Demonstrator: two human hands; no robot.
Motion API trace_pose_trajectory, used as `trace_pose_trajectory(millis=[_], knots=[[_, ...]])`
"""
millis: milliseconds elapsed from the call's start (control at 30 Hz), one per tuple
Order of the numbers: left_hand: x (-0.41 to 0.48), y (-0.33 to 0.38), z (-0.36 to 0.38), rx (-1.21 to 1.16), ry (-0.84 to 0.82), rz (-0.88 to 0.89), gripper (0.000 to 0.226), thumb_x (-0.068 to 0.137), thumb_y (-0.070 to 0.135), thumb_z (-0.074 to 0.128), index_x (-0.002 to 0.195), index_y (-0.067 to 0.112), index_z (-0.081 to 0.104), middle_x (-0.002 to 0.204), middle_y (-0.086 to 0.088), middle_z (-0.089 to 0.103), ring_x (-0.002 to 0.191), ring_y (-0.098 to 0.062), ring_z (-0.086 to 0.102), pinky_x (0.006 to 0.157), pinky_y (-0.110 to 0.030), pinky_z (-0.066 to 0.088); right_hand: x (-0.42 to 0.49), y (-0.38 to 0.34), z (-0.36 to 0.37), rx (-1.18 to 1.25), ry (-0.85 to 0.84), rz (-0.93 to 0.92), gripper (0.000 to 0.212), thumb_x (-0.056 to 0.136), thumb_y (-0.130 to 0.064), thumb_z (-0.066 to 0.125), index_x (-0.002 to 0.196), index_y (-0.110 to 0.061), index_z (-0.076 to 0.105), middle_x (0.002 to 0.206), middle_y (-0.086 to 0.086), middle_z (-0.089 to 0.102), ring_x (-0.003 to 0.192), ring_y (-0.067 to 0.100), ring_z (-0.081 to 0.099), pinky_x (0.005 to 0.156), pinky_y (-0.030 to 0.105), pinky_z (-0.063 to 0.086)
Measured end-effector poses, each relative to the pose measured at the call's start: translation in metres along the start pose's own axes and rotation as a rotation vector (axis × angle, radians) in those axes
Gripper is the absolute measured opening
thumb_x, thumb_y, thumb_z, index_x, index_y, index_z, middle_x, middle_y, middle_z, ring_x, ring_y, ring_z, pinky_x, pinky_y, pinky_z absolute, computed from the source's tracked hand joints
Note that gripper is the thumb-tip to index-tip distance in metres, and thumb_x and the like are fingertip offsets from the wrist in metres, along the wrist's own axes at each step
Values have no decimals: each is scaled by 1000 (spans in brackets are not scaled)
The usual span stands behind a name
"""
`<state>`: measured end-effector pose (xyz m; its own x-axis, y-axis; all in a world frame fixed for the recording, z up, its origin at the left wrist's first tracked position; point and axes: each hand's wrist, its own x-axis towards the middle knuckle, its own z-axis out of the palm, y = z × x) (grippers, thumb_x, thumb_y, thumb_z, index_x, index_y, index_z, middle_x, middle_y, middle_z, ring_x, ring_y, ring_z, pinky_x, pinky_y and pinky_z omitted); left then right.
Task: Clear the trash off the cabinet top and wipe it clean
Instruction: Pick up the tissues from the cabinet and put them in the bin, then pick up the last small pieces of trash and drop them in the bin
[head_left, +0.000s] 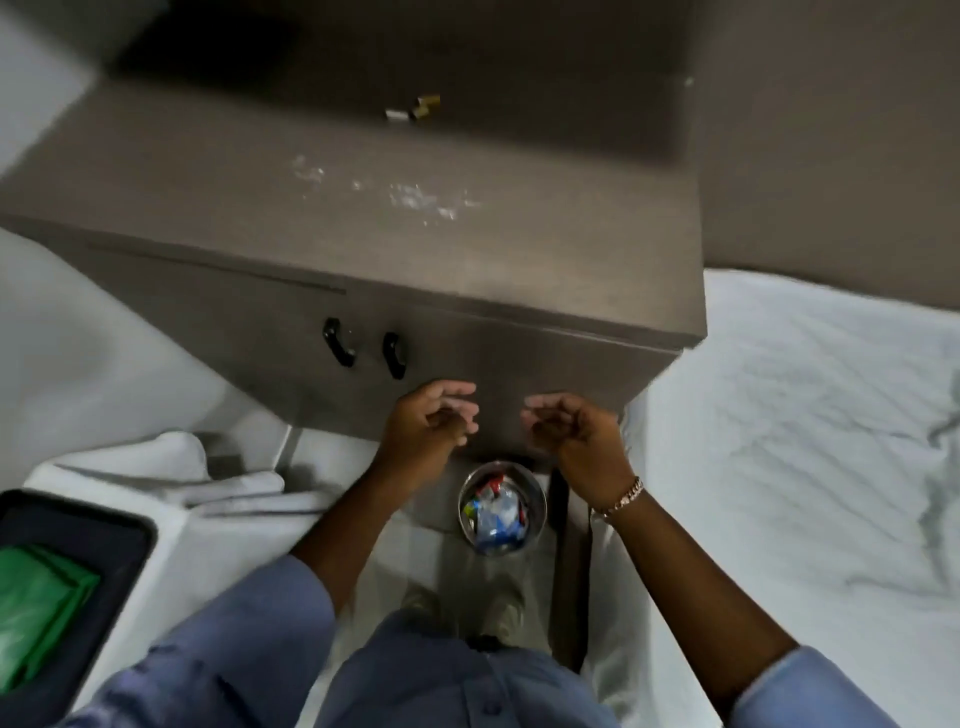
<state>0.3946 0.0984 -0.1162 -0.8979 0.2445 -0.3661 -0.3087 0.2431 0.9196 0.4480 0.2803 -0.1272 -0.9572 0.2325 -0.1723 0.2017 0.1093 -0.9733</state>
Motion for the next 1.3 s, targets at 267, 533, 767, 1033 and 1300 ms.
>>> trace_pose_trajectory(millis=[267, 533, 767, 1033, 1300], knots=[[57, 101, -62, -95, 157, 364, 27, 89, -7, 57, 92, 17, 67, 78, -8, 69, 57, -5, 67, 53, -19, 55, 97, -131, 21, -13, -47, -254, 15, 82, 8, 63, 94, 1, 67, 78, 17, 68, 65, 24, 64, 61, 27, 57], [219, 159, -125, 242, 441, 416, 34, 83, 9, 46, 98, 20, 74, 96, -12, 75, 92, -32, 70, 84, -41, 58, 291, -194, 79, -717, -16, -407, 24, 80, -4, 60, 101, -8, 71, 103, 14, 74, 88, 21, 66, 80, 18, 48], [295, 175, -131, 841, 130, 329, 47, 85, 11, 63, 132, 12, 55, 139, -14, 52, 125, -34, 54, 109, -44, 45, 364, -192, 103, -1170, -256, -389, 40, 78, -12, 60, 112, -33, 67, 112, -4, 72, 96, 19, 68, 76, 20, 49], [306, 180, -118, 949, 113, 428, 31, 85, 6, 62, 115, 12, 64, 127, -12, 58, 115, -32, 59, 99, -44, 52, 347, -201, 102, -1402, -271, -441, 19, 72, -18, 59, 85, -13, 71, 86, 15, 74, 83, 36, 68, 74, 35, 57], [262, 166, -99, 1001, 240, 433, 31, 80, 3, 63, 110, 10, 61, 114, -14, 63, 99, -30, 64, 81, -36, 53, 297, -185, 64, -979, -160, -246, 5, 72, -16, 69, 73, -13, 73, 77, 11, 75, 69, 25, 70, 67, 30, 57]])
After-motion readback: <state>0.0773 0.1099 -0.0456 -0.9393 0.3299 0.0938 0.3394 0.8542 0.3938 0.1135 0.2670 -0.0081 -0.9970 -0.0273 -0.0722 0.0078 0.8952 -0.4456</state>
